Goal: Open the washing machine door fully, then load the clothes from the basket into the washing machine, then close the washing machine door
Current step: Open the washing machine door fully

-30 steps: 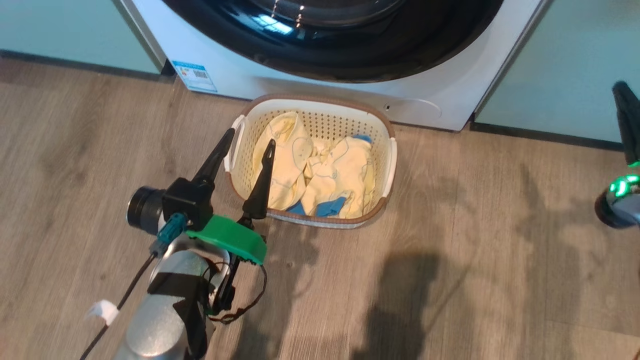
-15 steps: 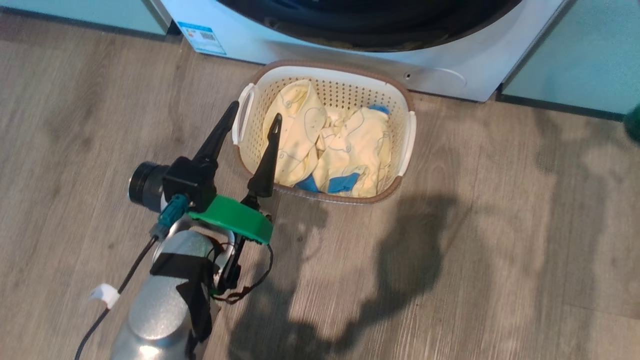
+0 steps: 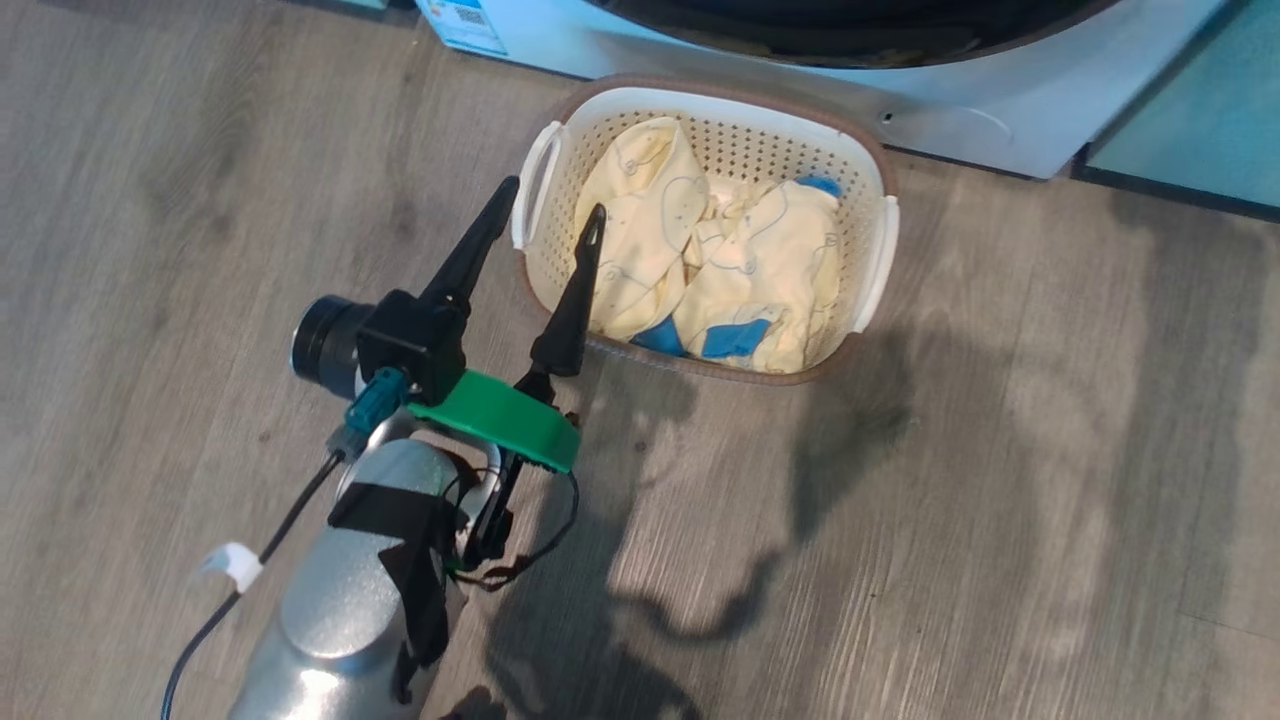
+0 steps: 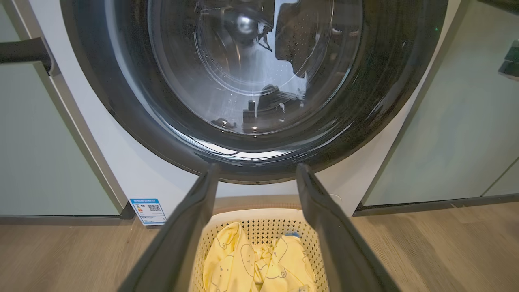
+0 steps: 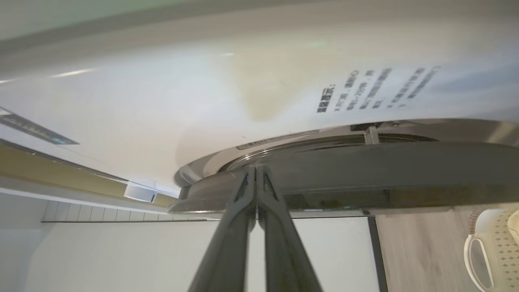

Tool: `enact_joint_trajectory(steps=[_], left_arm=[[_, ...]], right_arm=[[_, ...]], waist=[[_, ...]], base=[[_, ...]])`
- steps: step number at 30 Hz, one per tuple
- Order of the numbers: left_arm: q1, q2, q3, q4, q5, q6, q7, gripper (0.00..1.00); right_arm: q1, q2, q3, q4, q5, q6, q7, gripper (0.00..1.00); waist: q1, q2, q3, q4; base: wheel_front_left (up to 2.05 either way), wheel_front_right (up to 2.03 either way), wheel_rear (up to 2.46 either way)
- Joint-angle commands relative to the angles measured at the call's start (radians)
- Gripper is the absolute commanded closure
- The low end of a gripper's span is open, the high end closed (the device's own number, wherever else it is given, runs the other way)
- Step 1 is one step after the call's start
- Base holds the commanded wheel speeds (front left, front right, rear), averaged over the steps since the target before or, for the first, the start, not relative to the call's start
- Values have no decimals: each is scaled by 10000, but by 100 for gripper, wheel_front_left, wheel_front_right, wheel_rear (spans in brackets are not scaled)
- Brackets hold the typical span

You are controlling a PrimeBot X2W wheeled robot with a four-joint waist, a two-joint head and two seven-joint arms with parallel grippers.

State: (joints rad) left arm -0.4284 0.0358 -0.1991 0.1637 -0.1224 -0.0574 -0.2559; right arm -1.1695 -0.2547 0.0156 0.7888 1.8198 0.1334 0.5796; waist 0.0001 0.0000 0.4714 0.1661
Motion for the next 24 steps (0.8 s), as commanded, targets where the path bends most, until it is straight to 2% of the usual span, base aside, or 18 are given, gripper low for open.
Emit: enact_joint_trajectory(steps=[1, 12, 24], left_arm=[[-225, 148, 249, -349, -66, 89, -59, 0], [-308, 146, -148, -446, -296, 318, -59, 0], [-409, 145, -318, -525, -403, 435, -59, 0]], right_arm=[[-591, -63, 150, -68, -1, -27, -12, 100], [-2093, -110, 622, 1525, 4, -27, -38, 100], [-2758, 53, 1400, 2384, -505, -27, 237, 100]], waist=[[-1, 0, 95, 124], [-1, 0, 353, 479], [-1, 0, 600, 560]], base=[[0, 0, 0], [0, 0, 0], [0, 0, 0]])
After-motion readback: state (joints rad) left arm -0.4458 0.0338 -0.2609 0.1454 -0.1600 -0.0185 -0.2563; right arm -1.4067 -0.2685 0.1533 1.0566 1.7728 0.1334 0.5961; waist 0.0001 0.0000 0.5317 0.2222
